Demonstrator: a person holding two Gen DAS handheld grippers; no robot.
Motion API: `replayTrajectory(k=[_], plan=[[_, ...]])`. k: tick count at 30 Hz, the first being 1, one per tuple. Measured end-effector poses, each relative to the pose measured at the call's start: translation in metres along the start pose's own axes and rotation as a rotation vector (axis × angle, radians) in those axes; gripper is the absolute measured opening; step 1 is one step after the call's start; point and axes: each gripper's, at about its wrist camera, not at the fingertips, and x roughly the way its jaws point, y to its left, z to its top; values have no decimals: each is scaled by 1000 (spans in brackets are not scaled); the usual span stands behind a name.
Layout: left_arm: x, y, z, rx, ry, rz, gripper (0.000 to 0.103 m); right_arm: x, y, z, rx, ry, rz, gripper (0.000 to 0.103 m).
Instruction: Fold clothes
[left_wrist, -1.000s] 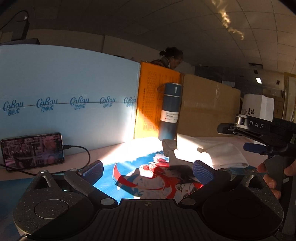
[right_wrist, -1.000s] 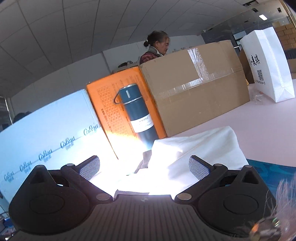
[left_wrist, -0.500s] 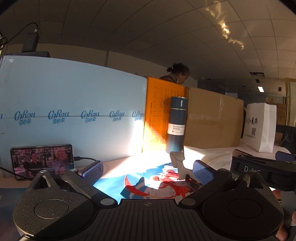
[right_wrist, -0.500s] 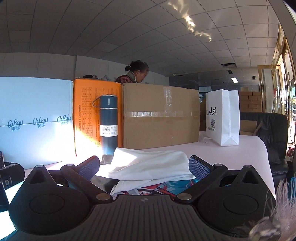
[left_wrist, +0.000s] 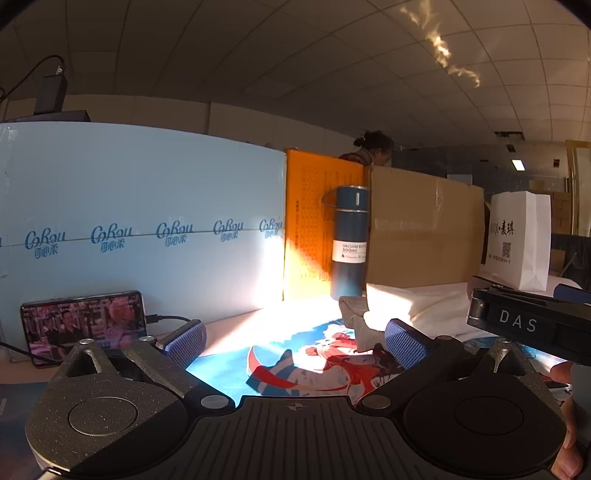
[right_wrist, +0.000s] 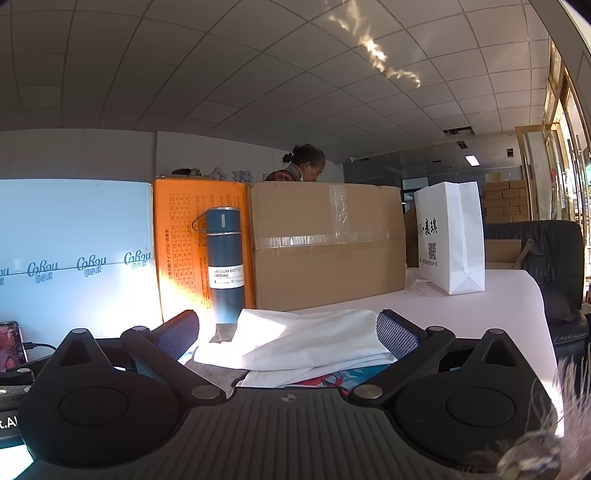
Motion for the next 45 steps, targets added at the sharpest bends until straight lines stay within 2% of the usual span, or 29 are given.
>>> replayTrajectory(k=[10, 25, 45], plan=[[-5, -7, 0, 42, -26, 6, 103, -2, -2, 0, 17, -10, 6, 103], [-3, -4, 0, 23, -17, -4, 103, 0, -3, 1, 28, 5, 10, 103], [-4, -9, -1, 51, -23, 4, 103, 1, -6, 1, 45, 15, 22, 103]])
